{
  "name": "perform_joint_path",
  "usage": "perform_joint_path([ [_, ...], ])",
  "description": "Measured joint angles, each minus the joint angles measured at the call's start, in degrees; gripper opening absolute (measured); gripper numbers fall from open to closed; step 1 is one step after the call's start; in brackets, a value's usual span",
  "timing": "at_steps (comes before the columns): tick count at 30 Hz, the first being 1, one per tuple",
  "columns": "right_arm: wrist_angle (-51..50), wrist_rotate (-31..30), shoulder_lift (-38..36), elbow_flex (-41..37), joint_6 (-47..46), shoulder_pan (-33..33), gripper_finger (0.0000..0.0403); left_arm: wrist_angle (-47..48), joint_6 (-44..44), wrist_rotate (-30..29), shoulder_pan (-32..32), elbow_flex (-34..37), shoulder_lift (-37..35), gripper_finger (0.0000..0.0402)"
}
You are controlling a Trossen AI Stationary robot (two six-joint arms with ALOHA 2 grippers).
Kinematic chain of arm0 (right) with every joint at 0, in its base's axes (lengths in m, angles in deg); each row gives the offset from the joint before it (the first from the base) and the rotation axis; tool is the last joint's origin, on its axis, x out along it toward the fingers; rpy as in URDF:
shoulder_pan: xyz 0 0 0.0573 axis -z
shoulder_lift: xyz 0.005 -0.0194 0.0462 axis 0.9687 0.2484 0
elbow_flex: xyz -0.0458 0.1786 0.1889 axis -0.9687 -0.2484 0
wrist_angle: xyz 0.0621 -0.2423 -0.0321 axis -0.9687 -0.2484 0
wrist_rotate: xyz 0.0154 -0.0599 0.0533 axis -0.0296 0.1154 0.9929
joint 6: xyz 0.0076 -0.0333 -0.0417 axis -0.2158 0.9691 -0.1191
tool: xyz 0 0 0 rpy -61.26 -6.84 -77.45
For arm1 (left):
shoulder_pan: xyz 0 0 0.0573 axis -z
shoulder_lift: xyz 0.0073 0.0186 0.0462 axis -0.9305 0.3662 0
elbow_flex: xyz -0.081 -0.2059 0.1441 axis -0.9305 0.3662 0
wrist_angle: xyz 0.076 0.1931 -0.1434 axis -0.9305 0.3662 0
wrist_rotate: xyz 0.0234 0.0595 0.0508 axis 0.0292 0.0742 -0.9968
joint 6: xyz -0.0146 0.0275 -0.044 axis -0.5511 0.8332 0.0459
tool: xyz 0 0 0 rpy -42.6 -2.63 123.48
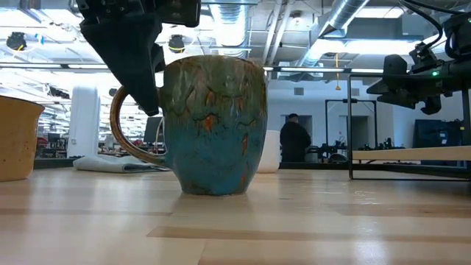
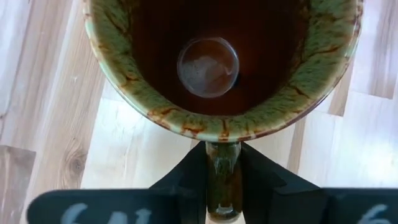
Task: Stack small to large cups/mugs on shelf
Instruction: Put the green patterned mug on the shelf
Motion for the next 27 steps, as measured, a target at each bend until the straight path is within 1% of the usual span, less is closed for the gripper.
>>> perform_joint_path([
  [3,-0.02,0.00,0.00,0.00,0.00,0.00,0.0244,-0.07,-1.04,-0.80,0.02,0.00,0.00,0.0058],
  [8,0.00,0.02,0.00,0.00,0.00,0.00,0.0244,-0.89,-1.07,-1.05,0.00,0.00,0.00,0.0041],
  [11,0.00,0.00,0.00,0.00,0.00,0.00,0.0244,-1.26,-1.25,-1.05,0.00,0.00,0.00,0.0041],
  [17,0.00,0.01,0.00,0.00,0.00,0.00,0.0244,-1.67,-1.63,-1.06,0.00,0.00,-0.01,0.0058],
  [22,0.00,0.00,0.00,0.00,0.00,0.00,0.0244,-1.69,-1.71,-1.07,0.00,0.00,-0.02,0.0041],
  [27,0.00,0.00,0.00,0.00,0.00,0.00,0.0244,-1.71,-1.68,-1.03,0.00,0.00,-0.02,0.0041],
])
